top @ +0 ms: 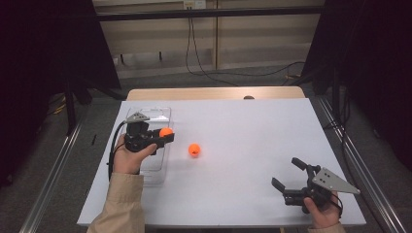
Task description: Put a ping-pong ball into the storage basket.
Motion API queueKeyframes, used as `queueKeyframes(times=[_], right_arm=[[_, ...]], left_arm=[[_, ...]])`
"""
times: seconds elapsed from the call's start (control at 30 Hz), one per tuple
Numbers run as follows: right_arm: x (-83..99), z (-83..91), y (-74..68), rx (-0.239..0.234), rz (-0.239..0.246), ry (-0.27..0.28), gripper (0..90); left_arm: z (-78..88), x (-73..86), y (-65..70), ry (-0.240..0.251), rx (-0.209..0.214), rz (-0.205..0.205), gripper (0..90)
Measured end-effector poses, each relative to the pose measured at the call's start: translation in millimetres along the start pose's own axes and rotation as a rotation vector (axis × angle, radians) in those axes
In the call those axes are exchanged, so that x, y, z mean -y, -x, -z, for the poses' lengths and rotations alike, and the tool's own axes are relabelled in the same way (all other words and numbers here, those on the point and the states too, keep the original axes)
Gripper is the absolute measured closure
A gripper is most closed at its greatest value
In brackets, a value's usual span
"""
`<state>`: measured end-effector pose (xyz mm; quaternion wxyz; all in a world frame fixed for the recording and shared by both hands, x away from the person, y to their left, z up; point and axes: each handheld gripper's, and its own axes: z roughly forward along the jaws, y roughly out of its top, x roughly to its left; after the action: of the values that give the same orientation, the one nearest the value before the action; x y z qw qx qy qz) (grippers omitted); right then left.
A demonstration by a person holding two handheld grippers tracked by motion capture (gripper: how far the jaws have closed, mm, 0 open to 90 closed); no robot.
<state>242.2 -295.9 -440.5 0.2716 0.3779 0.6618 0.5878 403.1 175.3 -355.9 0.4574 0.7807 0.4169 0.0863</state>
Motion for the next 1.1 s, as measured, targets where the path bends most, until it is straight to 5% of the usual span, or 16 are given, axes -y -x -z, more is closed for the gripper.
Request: queueKeyframes(times=[1.1], right_arm=[[-0.1, 0.0, -0.1, -0.001, 0.005, 0.000, 0.7]], left_arm=[[6.6, 3.1, -12.2, 0.013, -0.044, 0.012, 50.9]])
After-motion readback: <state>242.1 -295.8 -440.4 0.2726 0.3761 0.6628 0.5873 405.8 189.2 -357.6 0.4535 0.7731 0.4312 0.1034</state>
